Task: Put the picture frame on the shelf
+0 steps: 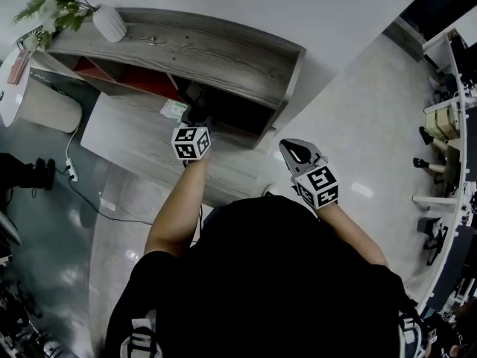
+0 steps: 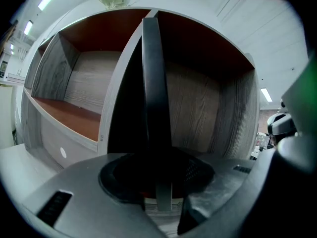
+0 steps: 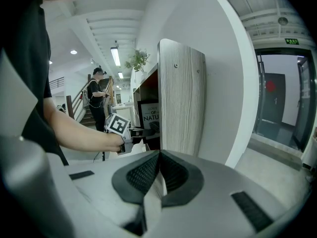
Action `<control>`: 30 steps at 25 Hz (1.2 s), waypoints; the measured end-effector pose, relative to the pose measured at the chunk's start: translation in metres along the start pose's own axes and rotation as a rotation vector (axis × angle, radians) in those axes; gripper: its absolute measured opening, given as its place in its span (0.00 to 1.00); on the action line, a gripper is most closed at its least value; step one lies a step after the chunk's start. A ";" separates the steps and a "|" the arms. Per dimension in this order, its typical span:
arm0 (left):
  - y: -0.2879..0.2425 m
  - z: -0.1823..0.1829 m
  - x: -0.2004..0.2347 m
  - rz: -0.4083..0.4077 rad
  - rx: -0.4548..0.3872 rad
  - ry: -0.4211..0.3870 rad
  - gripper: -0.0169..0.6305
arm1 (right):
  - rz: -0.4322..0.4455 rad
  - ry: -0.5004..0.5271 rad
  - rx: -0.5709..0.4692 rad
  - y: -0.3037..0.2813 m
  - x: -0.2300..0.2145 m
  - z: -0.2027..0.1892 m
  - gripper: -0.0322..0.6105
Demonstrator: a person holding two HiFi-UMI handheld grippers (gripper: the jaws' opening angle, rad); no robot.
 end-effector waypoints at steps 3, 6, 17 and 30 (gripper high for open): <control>0.004 -0.003 -0.001 -0.004 0.007 -0.006 0.26 | -0.002 -0.008 0.000 0.001 0.000 -0.002 0.07; 0.008 -0.003 -0.003 -0.012 0.009 -0.021 0.27 | -0.004 -0.016 -0.001 0.002 0.000 -0.004 0.07; 0.023 -0.008 -0.007 -0.025 0.029 -0.057 0.27 | -0.007 -0.022 -0.011 0.005 0.001 -0.005 0.07; 0.047 -0.024 0.001 -0.003 0.056 -0.084 0.29 | -0.002 -0.013 -0.009 0.005 0.002 -0.005 0.07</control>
Point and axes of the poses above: the fingertips, and each gripper's own axes: y backward along the fingers, x to its left, z out of its top, the point moved 2 cm from there along y, backward along the fingers, and after that the axes turned 3 degrees about -y, right-handed, at the moved point
